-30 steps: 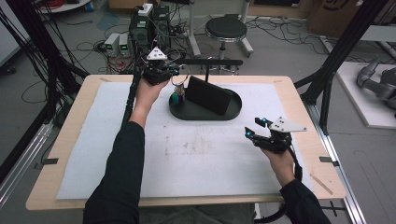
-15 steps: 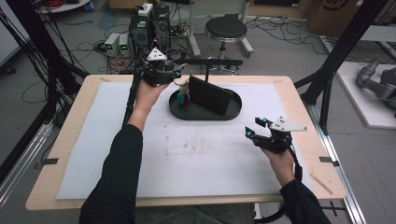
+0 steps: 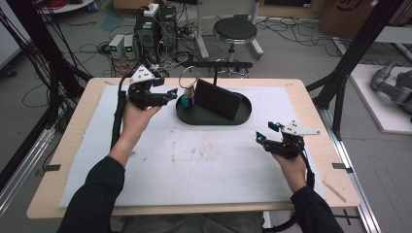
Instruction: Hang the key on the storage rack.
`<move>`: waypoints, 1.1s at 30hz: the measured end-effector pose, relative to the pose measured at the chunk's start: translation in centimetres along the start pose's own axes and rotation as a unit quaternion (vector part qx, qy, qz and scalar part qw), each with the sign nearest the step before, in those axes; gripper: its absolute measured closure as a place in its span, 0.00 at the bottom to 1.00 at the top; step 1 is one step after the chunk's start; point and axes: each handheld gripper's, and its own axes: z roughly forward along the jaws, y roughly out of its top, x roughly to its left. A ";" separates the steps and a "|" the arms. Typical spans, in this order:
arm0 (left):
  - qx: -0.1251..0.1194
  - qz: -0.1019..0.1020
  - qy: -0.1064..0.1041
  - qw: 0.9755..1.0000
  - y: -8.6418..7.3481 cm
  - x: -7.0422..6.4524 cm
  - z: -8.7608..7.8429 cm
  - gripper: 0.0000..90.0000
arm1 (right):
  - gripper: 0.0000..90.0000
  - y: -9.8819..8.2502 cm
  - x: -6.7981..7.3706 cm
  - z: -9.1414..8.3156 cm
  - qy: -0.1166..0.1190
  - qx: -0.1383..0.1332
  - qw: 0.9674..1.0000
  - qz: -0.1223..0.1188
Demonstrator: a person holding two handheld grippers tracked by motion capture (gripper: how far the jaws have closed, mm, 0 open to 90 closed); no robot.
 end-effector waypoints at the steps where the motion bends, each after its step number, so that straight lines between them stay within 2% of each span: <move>1: 0.001 -0.004 0.003 1.000 -0.5 -0.2 -0.6 0.34 | 0.38 0.0 0.0 -0.1 -0.002 -0.001 1.000 0.000; 6: -0.001 -0.016 -0.004 1.000 -2.8 -1.0 -3.6 0.30 | 0.37 0.1 -0.3 -0.4 -0.008 -0.003 1.000 -0.003; 9: -0.001 -0.012 -0.004 1.000 -4.2 -1.1 -5.1 0.29 | 0.35 0.2 -0.5 -0.5 -0.006 0.003 1.000 0.000; 13: -0.011 -0.026 -0.008 1.000 -6.3 -1.1 -7.1 0.28 | 0.32 0.9 -0.7 -0.8 -0.011 0.010 1.000 -0.008; 17: -0.013 -0.024 -0.017 0.999 -8.3 -1.5 -8.1 0.28 | 0.31 1.5 -0.8 -1.4 -0.025 0.010 1.000 -0.007; 19: -0.006 -0.023 -0.012 1.000 -9.2 -1.7 -8.5 0.28 | 0.30 1.6 -0.8 -1.7 -0.032 0.007 0.999 0.001; 25: -0.008 -0.020 -0.002 1.000 -10.2 -1.7 -9.3 0.28 | 0.30 0.6 -0.8 -1.7 -0.042 0.009 0.999 0.006; 29: -0.009 -0.018 0.003 1.000 -10.5 -1.8 -9.7 0.28 | 0.30 0.3 -0.8 -1.4 -0.039 0.016 0.999 0.000; 33: -0.003 -0.001 0.009 1.000 -10.5 -2.0 -9.9 0.28 | 0.30 0.2 -0.7 -1.1 -0.036 0.018 0.999 -0.003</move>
